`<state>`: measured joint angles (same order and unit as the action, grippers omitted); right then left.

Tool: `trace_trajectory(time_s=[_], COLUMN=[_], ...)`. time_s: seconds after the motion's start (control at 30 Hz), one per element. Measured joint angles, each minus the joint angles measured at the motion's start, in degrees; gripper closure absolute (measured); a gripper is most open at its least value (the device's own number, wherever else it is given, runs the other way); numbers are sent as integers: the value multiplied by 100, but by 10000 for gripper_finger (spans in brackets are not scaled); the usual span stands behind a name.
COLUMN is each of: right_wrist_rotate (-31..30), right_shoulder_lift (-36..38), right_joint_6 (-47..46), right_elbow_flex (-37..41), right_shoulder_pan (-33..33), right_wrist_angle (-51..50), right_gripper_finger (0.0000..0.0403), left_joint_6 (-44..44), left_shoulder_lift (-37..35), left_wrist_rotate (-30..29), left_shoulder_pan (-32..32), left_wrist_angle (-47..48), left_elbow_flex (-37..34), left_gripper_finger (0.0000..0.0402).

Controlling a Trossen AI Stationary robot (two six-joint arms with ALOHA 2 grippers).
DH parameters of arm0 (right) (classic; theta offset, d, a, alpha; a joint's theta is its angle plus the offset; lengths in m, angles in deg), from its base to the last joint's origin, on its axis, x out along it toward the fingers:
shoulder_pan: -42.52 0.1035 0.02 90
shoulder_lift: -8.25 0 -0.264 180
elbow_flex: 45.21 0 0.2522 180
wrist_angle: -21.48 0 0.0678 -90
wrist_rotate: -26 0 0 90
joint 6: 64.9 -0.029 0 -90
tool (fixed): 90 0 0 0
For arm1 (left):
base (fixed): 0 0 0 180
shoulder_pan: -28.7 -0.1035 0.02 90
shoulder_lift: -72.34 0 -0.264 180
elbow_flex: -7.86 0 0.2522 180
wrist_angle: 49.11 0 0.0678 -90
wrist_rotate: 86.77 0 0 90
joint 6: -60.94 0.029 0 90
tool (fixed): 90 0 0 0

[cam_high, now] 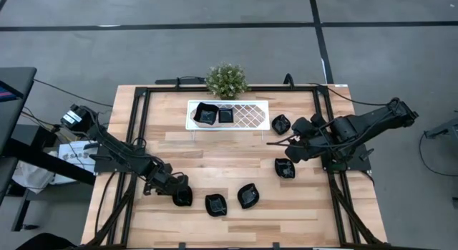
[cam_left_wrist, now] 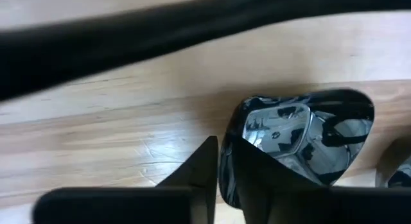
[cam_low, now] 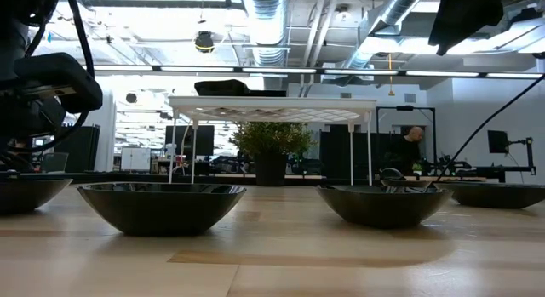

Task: Pick & Place Mini shaped plates
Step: Put the leaf shaped plate on the shelf

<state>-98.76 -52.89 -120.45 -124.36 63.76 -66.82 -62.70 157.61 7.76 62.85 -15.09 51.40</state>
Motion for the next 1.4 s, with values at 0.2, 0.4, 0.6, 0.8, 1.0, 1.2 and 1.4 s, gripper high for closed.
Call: trace_trajectory(time_s=[0.2,0.4,0.6,0.8,1.0,1.2,1.4], right_wrist_rotate=[0,2,0,2,21,22,26], right_shoulder_lift=[0,0,0,0,-1,-2,-108], right_joint_6=[0,-1,2,184,1233,2563,3117], right_elbow_flex=[0,0,0,0,0,2,0], right_shoulder_pan=[0,0,-10,-197,-434,-738,-1104], right_wrist_angle=[2,26,250,876,1993,3069,3686], right_gripper_finger=[189,189,189,189,189,189,189], left_joint_6=[111,693,1063,1674,3141,4476,5383], left_shoulder_lift=[-39,-343,-1064,-1873,-2221,-2153,-1962], left_wrist_rotate=[-3,-9,-882,-2268,-2981,-2969,-2832], left_shoulder_pan=[-2,-2,-18,-251,-1017,-1858,-2371], left_wrist_angle=[-53,55,12,-225,-1251,-2115,-2179], left_elbow_flex=[0,0,0,0,0,101,576], left_gripper_finger=[394,395,395,396,397,397,397])
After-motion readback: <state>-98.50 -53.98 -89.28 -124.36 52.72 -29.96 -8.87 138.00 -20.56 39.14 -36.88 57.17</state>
